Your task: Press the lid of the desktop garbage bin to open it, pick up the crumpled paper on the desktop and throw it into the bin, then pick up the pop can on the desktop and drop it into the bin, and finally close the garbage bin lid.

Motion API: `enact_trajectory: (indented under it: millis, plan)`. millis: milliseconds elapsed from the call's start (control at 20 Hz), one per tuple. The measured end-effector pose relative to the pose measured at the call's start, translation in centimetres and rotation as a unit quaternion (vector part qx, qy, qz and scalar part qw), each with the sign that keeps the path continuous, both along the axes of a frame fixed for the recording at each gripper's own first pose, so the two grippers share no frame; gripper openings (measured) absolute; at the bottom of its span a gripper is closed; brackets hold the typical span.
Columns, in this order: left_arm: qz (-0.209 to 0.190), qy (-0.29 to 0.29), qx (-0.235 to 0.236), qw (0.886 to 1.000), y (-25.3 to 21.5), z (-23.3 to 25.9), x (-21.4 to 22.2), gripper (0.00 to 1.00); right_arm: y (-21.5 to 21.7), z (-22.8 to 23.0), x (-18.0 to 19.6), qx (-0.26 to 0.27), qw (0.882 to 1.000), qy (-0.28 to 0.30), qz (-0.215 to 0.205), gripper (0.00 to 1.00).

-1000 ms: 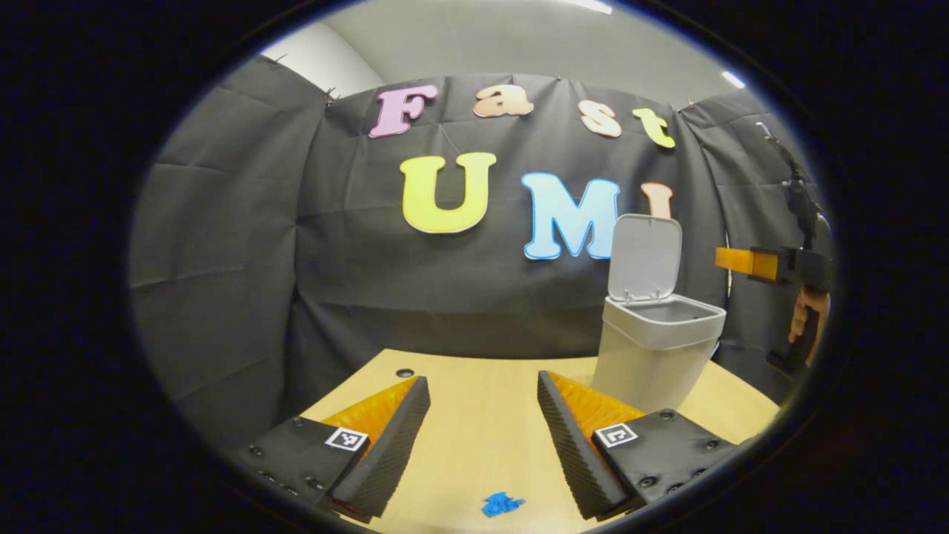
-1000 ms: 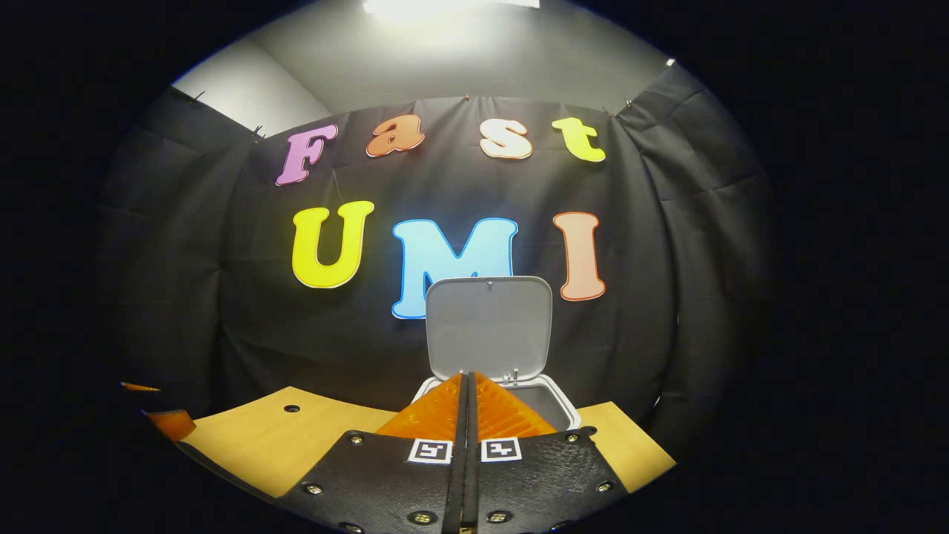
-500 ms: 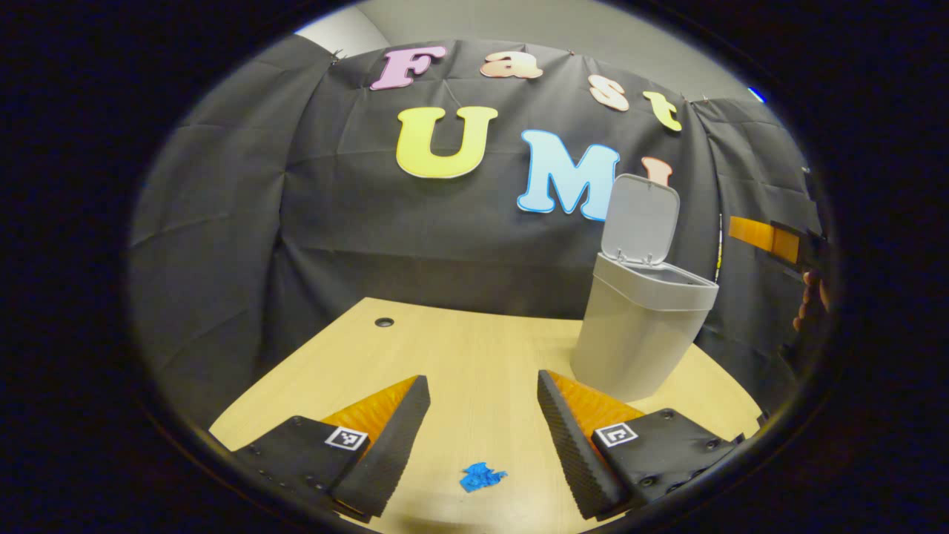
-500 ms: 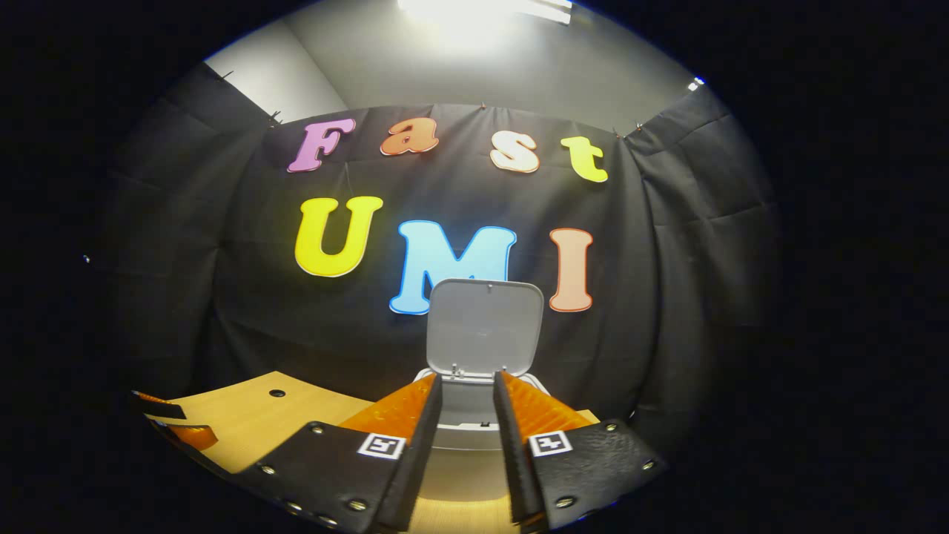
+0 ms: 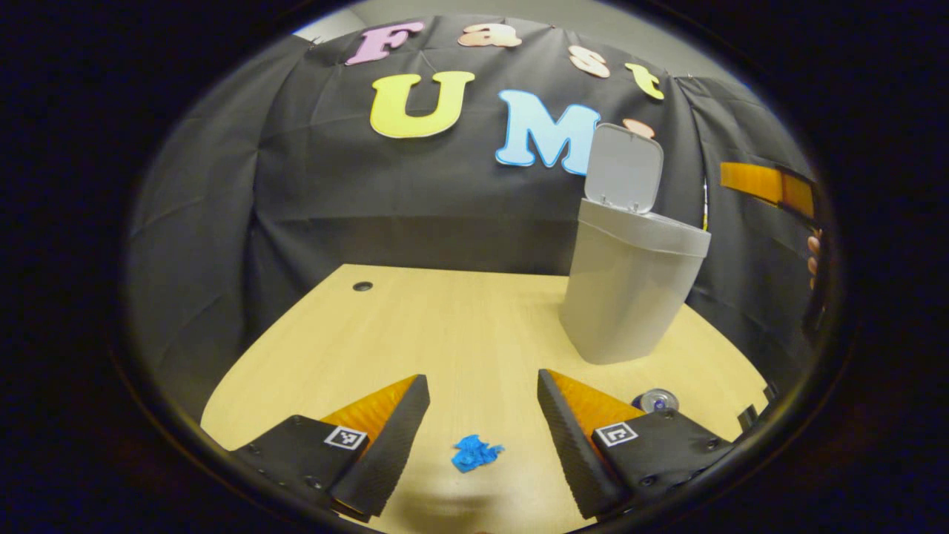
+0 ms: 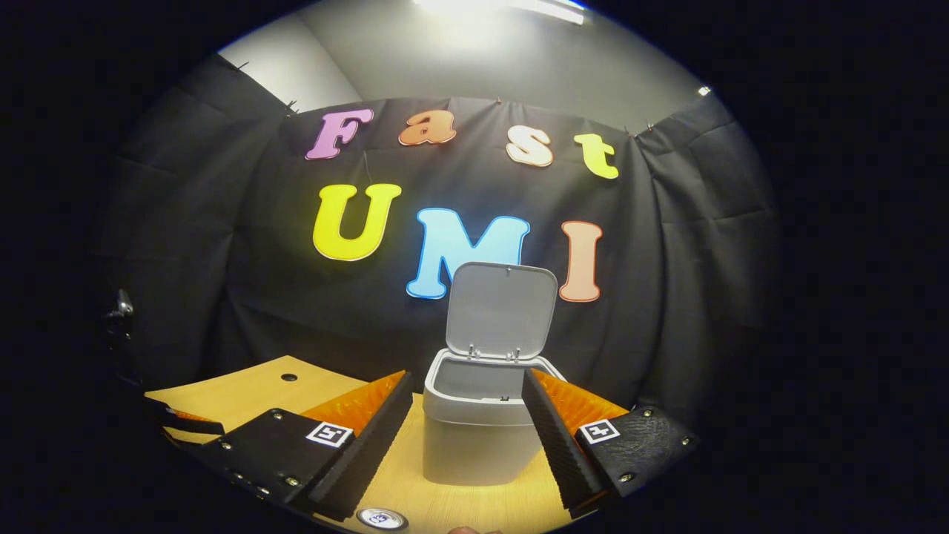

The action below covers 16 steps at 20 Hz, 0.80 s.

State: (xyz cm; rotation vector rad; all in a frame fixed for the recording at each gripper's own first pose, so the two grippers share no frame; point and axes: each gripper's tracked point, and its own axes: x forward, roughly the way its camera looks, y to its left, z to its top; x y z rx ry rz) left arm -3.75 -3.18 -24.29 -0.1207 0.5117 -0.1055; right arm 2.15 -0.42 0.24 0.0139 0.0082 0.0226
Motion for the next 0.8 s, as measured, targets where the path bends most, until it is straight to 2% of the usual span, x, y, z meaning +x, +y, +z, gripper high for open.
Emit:
enact_trajectory:
  millis: [100,150,300,350,400,550,600,700,800]
  plan:
    - [-0.011,0.013,0.011,1.000,-0.2,-1.5,0.0,1.00,0.5,-0.5,-0.4,0.001,1.000,0.007,0.001,1.00]
    - [-0.016,0.018,0.016,1.000,-0.3,-2.3,-0.1,1.00,0.6,-0.9,-0.6,0.002,1.000,0.013,0.001,0.95]
    - [-0.028,0.033,0.032,0.999,-0.5,-4.6,0.0,1.00,1.0,-2.1,-1.3,0.002,0.999,0.033,0.000,0.96]
    - [-0.030,0.039,0.037,0.998,-0.6,-5.5,0.0,1.00,1.0,-2.5,-1.4,0.002,0.999,0.039,-0.002,1.00]
    - [-0.033,0.046,0.041,0.998,-0.6,-6.4,0.0,1.00,1.0,-2.6,-1.7,0.003,0.999,0.043,-0.004,0.95]
    - [-0.045,0.070,0.043,0.996,-0.9,-8.9,-0.4,1.00,0.7,-3.1,-2.1,0.006,0.999,0.052,-0.014,0.95]
    - [-0.049,0.076,0.043,0.995,-1.1,-9.6,-0.5,0.96,0.6,-3.2,-2.2,0.008,0.998,0.056,-0.017,0.95]
    - [-0.052,0.086,0.043,0.994,-1.3,-10.9,-0.7,1.00,0.5,-3.7,-2.5,0.012,0.998,0.065,-0.021,0.95]
    - [-0.055,0.103,0.044,0.992,-1.4,-12.4,-1.0,0.96,0.2,-4.1,-2.6,0.011,0.997,0.072,-0.026,0.96]
